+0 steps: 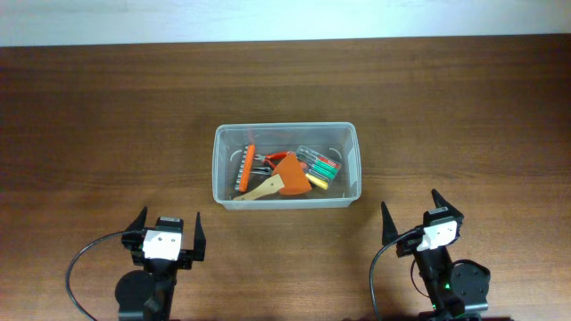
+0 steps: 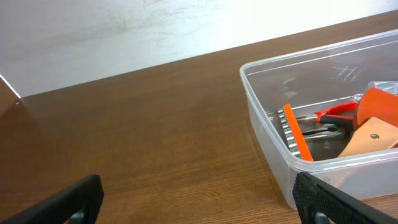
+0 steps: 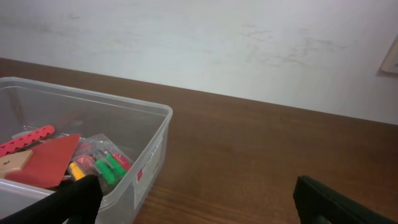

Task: Pack container

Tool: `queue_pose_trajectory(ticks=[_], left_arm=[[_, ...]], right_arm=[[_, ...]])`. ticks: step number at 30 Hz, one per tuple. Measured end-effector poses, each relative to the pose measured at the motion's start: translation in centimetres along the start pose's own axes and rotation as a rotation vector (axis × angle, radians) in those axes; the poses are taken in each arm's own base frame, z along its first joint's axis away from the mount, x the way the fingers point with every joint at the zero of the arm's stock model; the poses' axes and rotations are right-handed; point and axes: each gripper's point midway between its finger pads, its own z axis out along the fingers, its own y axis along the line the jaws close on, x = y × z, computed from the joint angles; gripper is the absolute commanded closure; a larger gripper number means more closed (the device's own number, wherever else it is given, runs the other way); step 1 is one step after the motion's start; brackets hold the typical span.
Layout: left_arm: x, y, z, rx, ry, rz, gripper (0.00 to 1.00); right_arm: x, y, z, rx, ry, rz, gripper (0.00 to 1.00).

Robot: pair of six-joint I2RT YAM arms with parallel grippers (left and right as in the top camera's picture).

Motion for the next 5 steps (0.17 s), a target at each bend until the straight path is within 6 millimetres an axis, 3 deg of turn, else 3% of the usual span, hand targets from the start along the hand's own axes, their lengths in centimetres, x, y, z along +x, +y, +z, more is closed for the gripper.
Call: queue_pose_trajectory(ticks=[5], left_arm=[[0.0,0.0,0.0,0.0,0.0,0.0,0.01]], right_arm=[[-0.01,0.0,0.0,0.0,0.0,0.0,0.01]])
